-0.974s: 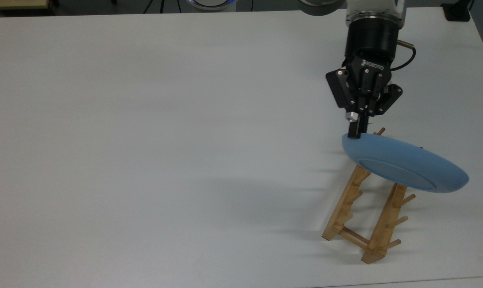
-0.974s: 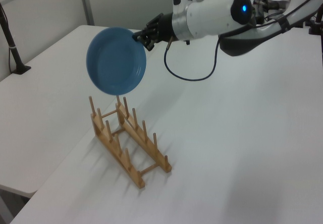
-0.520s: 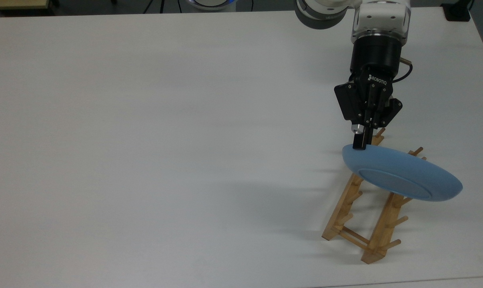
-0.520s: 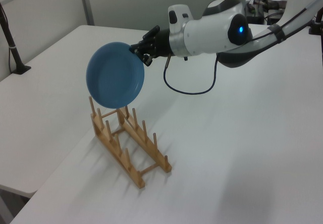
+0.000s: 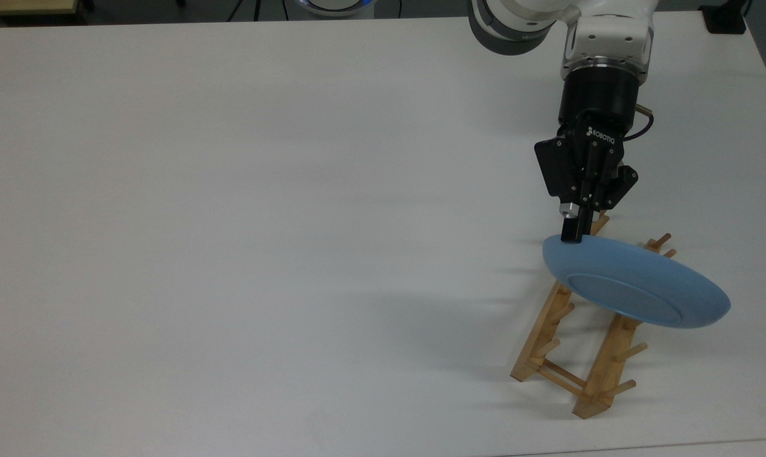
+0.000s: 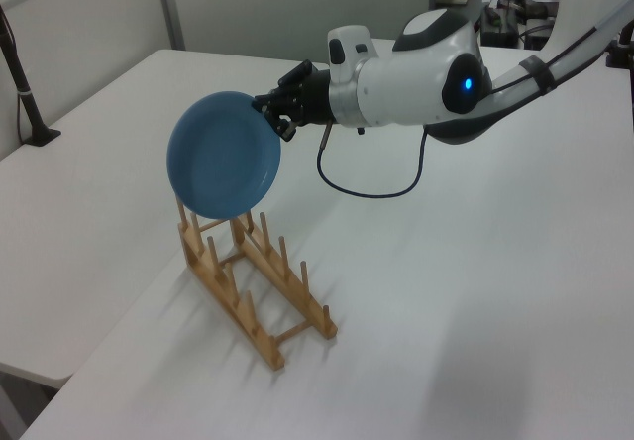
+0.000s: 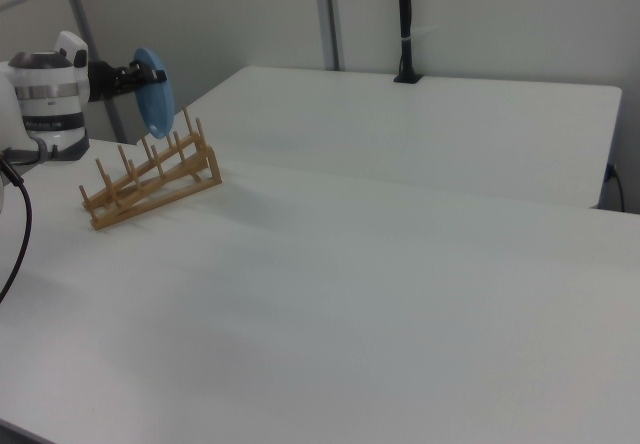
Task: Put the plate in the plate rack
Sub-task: 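Lower the plate edge-first between the rack pegs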
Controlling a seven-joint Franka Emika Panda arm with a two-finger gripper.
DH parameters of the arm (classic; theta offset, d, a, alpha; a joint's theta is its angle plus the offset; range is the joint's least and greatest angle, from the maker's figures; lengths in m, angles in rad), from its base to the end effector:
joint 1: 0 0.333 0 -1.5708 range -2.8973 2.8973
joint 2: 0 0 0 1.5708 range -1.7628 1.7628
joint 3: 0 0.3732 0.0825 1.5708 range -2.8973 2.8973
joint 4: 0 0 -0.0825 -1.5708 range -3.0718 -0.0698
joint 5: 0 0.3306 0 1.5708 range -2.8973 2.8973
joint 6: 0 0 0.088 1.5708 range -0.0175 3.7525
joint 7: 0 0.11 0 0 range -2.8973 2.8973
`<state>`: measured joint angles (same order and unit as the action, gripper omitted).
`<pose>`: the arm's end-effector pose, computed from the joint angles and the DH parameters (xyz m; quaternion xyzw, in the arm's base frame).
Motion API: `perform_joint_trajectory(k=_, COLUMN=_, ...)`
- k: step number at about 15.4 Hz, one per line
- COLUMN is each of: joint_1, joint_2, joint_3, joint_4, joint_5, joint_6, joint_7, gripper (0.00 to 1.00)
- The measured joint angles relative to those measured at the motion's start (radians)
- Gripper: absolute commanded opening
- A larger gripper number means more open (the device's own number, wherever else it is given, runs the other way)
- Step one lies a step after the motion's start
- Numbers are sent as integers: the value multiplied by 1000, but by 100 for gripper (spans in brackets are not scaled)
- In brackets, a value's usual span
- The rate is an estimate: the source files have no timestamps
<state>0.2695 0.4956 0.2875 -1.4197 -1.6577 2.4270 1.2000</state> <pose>0.6393 0.3287 0.5507 0.7850 0.1462 0.5628 0.2138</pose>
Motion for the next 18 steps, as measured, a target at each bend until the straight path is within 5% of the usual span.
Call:
perform_joint_trajectory(k=15, joint_1=34, joint_2=68, joint_3=-1, joint_4=28, joint_5=-87, joint_6=-64, joint_7=45, gripper=2)
perform_joint_trajectory(k=17, joint_1=43, joint_2=85, joint_3=-1, joint_4=29, joint_5=-95, joint_6=-80, joint_7=47, gripper=12)
perform_joint_trajectory(k=18, joint_1=46, joint_2=89, joint_3=-1, joint_4=29, joint_5=-97, joint_6=-81, joint_7=48, gripper=29)
